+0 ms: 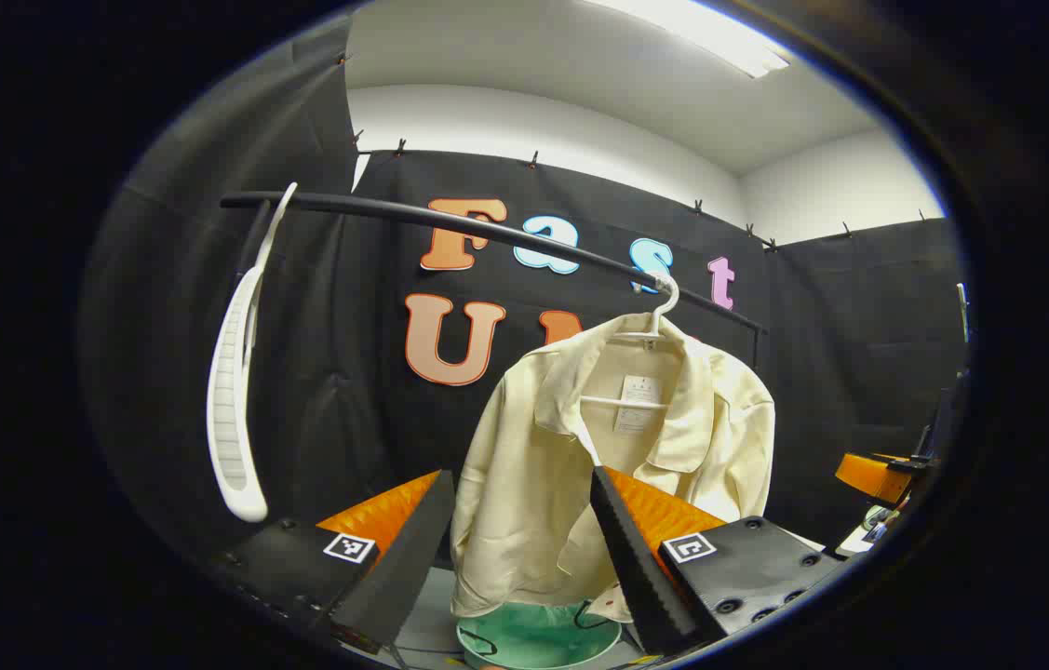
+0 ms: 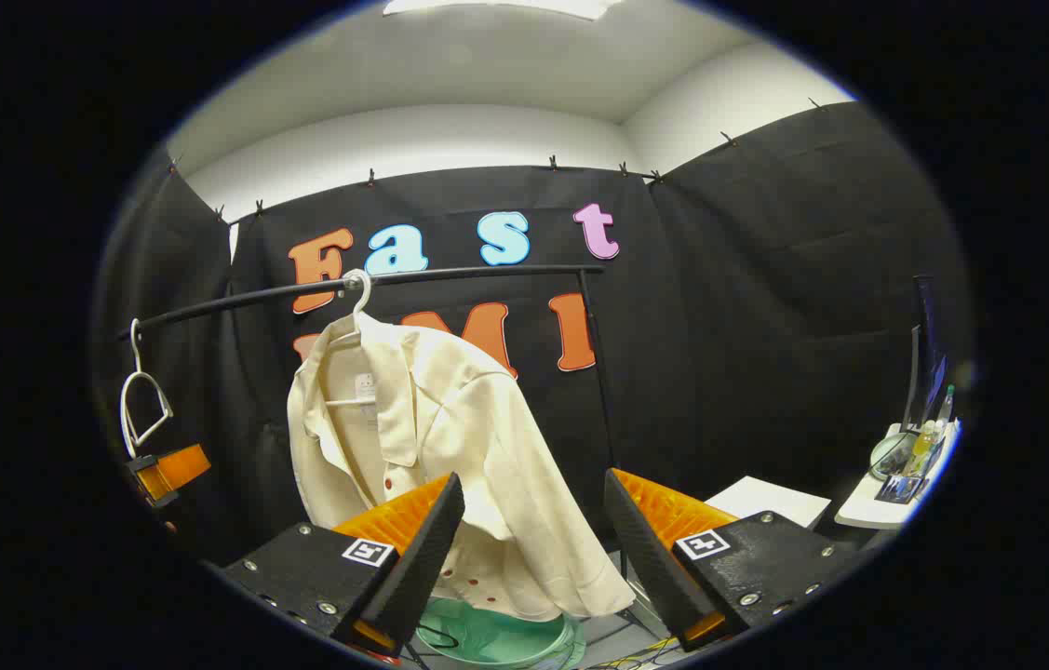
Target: Grasp the clothes on the hanger with both hands and then place them into the laundry hamper below.
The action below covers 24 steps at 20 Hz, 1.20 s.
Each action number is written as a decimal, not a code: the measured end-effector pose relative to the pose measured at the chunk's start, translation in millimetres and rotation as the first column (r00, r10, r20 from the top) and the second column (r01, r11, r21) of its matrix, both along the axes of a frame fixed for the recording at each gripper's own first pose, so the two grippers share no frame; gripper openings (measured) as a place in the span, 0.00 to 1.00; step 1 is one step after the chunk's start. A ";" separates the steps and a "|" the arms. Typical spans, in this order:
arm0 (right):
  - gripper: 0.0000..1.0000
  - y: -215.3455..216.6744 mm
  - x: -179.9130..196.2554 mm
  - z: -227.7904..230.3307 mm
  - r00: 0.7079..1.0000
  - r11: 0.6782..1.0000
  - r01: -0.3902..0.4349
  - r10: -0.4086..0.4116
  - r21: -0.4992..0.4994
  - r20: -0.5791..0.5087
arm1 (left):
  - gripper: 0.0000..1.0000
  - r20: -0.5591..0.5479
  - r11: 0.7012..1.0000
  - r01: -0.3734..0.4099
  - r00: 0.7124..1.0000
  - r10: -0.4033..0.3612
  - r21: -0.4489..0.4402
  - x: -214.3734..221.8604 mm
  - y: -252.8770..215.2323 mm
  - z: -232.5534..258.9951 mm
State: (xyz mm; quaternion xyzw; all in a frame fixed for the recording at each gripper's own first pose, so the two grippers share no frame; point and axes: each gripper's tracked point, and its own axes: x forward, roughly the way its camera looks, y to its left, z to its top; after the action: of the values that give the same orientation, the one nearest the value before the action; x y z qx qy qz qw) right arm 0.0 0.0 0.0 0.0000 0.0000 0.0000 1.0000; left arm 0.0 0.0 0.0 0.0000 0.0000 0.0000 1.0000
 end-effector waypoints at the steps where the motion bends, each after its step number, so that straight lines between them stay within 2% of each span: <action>1: 0.94 0.9 0.4 -1.1 1.000 1.000 0.000 0.000 0.001 -0.005 | 0.96 -0.004 1.000 0.004 1.000 -0.004 0.000 -0.4 -1.0 -1.7; 13: 0.94 26.1 0.8 -5.3 0.999 0.999 -0.027 0.026 -0.034 -0.023 | 0.96 -0.007 1.000 -0.002 1.000 0.002 0.006 -2.5 9.1 0.7; 24: 0.95 77.6 21.4 -35.3 0.990 0.993 -0.110 0.105 -0.046 -0.097 | 0.96 -0.016 0.999 -0.031 0.999 0.032 0.014 -11.8 25.9 0.9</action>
State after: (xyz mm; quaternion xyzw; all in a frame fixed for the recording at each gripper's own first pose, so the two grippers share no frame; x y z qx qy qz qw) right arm 21.4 77.6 -35.3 -0.0257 0.0475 0.0538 0.9971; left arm -11.8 25.9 0.9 0.0068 0.0079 0.0157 0.9998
